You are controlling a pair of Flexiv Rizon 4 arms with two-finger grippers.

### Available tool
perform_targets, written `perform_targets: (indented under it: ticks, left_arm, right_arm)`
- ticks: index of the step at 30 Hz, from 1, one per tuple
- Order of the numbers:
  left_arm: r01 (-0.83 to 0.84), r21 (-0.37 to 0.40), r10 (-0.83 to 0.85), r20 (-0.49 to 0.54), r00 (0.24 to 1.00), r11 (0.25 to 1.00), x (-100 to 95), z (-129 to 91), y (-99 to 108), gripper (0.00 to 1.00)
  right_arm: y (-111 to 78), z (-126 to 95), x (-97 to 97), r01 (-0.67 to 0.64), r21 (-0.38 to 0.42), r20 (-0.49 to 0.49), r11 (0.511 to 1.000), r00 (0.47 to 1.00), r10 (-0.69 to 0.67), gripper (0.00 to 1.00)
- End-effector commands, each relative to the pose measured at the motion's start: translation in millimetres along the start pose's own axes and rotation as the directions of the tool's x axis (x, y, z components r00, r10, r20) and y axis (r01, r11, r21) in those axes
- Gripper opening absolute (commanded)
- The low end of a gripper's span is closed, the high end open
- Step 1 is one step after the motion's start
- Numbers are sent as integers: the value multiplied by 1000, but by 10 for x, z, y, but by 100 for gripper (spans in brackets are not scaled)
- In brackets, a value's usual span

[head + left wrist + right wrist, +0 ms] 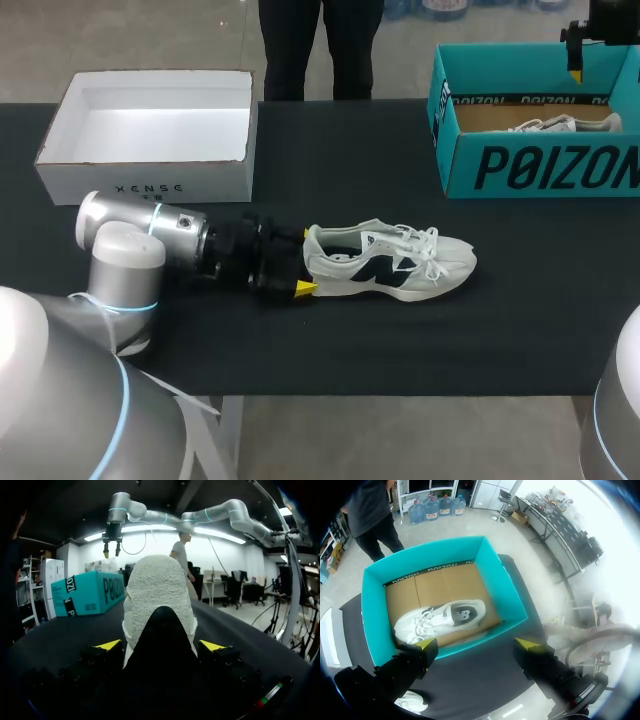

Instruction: Take the shoe out of the shoebox, open the shoe tongue, remove and reinsert the insole, then place the shoe into the shoebox

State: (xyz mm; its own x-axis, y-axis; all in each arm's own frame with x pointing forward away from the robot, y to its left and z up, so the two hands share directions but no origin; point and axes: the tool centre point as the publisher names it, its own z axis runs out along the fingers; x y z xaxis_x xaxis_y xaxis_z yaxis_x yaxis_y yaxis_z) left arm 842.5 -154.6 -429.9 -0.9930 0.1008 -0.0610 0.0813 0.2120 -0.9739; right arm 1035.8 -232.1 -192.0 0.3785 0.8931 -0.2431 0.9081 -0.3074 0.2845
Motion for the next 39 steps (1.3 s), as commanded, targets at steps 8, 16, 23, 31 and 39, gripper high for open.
perform_targets:
  ticks: [8, 16, 23, 31, 39]
  left_arm:
    - [-8, 1, 8, -8, 1000, 1000, 29, 107, 28, 0]
    - [-8, 1, 8, -8, 1000, 1000, 29, 107, 28, 0]
    - [-8, 1, 8, -8, 1000, 1000, 29, 107, 28, 0]
    - [-8, 1, 8, -8, 1000, 1000, 29, 107, 28, 0]
    - [-8, 1, 8, -8, 1000, 1000, 29, 107, 28, 0]
  right_arm:
    - [-5, 0, -2, -1, -1, 0, 1000, 1000, 1, 100]
    - [-5, 0, -2, -1, -1, 0, 1000, 1000, 1, 100]
    - [-5, 0, -2, -1, -1, 0, 1000, 1000, 1, 100]
    - [-5, 0, -2, -1, -1, 0, 1000, 1000, 1, 100]
    - [-258, -247, 217, -4, 30, 98, 1000, 995, 1, 100]
